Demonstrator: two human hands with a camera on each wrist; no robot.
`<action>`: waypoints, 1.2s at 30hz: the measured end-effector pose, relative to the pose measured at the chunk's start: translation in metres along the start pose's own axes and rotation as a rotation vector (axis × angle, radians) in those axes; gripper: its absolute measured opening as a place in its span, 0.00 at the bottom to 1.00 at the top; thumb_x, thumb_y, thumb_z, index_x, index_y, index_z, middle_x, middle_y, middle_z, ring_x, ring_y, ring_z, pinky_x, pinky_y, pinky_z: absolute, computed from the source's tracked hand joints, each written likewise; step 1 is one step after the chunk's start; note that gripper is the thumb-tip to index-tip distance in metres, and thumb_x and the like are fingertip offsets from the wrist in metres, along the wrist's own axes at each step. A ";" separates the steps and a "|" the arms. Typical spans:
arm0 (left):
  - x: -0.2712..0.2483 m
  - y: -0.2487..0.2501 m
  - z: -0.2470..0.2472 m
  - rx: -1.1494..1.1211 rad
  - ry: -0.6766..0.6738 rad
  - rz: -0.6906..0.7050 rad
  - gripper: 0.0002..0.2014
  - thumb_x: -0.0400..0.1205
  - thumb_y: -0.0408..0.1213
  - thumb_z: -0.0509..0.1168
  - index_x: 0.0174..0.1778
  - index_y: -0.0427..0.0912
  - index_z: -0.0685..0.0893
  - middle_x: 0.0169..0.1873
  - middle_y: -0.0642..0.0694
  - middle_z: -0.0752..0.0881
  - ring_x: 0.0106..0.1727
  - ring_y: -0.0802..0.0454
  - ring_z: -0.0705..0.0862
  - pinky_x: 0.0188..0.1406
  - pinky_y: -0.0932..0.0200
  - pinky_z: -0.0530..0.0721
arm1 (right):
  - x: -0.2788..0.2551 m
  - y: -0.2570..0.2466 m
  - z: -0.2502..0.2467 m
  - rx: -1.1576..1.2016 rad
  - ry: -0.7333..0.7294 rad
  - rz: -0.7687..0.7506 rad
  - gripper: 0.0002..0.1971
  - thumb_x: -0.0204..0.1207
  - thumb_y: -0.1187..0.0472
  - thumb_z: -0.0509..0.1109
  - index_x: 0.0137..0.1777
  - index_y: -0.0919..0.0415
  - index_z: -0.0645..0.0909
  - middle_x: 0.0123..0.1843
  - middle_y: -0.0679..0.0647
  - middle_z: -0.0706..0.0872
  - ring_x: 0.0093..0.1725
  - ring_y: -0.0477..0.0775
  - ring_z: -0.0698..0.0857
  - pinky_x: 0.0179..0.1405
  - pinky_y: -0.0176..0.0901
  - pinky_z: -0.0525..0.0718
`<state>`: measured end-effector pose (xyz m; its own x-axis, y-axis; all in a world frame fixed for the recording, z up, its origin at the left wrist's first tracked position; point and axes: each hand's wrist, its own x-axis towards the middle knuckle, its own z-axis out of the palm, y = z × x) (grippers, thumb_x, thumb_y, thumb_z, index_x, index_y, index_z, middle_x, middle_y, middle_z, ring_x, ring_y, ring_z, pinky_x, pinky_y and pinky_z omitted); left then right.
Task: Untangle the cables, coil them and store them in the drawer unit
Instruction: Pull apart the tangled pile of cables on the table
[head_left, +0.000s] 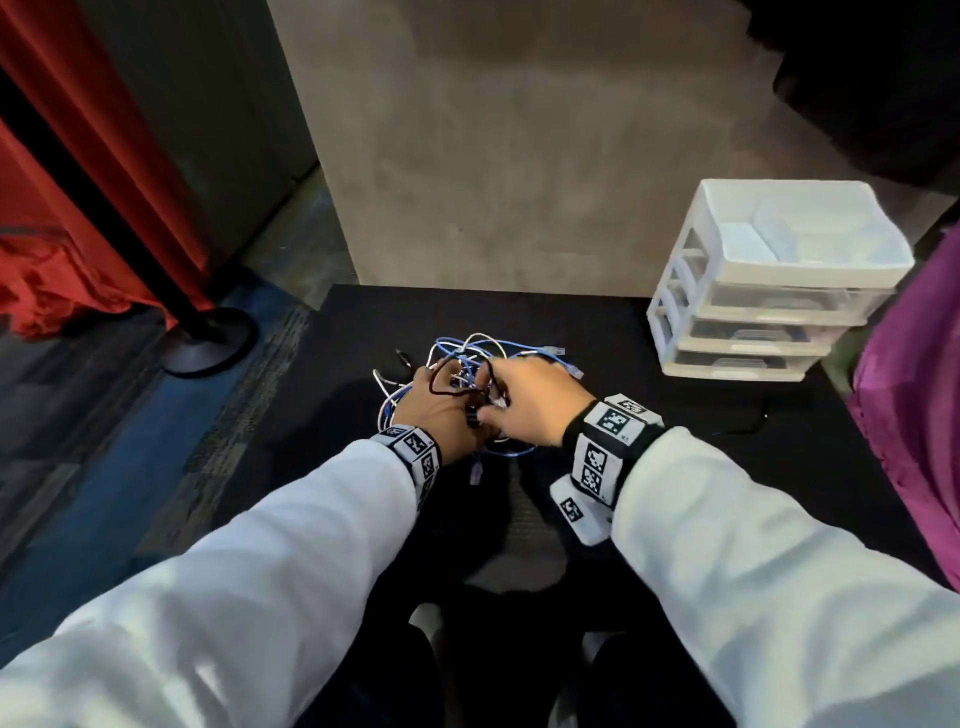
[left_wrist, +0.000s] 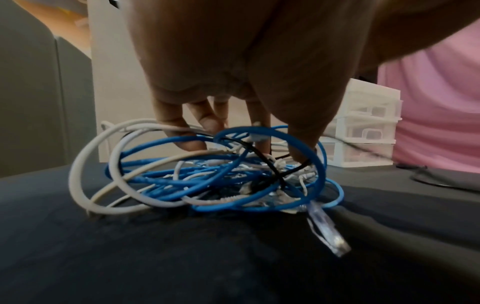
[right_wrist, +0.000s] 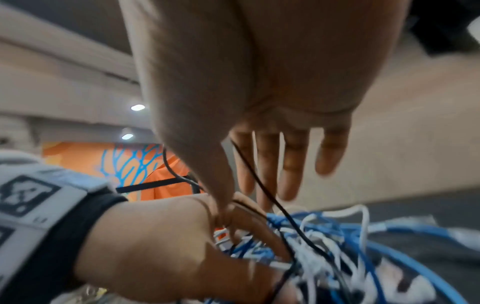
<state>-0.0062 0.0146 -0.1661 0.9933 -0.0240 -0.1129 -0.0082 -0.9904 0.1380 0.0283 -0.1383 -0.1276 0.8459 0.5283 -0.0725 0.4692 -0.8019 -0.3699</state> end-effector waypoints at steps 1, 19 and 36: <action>-0.001 0.000 0.002 -0.024 -0.014 -0.010 0.26 0.79 0.63 0.67 0.74 0.63 0.79 0.82 0.50 0.65 0.80 0.43 0.63 0.76 0.51 0.67 | 0.003 0.003 0.010 0.064 -0.063 0.030 0.12 0.74 0.48 0.76 0.55 0.46 0.82 0.52 0.44 0.89 0.62 0.57 0.87 0.67 0.55 0.80; -0.004 -0.004 0.025 -0.101 0.036 -0.053 0.31 0.69 0.72 0.63 0.66 0.65 0.82 0.81 0.54 0.64 0.77 0.43 0.63 0.75 0.43 0.75 | 0.013 0.009 0.039 -0.050 0.146 0.068 0.11 0.82 0.50 0.69 0.62 0.42 0.88 0.60 0.47 0.91 0.65 0.57 0.87 0.63 0.50 0.80; 0.016 -0.033 -0.016 -0.230 0.095 -0.295 0.25 0.80 0.72 0.52 0.56 0.68 0.90 0.81 0.50 0.68 0.82 0.40 0.61 0.76 0.38 0.72 | -0.033 0.021 -0.082 1.052 0.759 0.030 0.18 0.82 0.61 0.75 0.31 0.48 0.78 0.32 0.51 0.88 0.35 0.50 0.89 0.36 0.39 0.85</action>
<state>0.0123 0.0489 -0.1570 0.9555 0.2810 -0.0902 0.2948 -0.8961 0.3319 0.0308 -0.1955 -0.0573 0.9464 -0.0523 0.3187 0.3178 -0.0252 -0.9478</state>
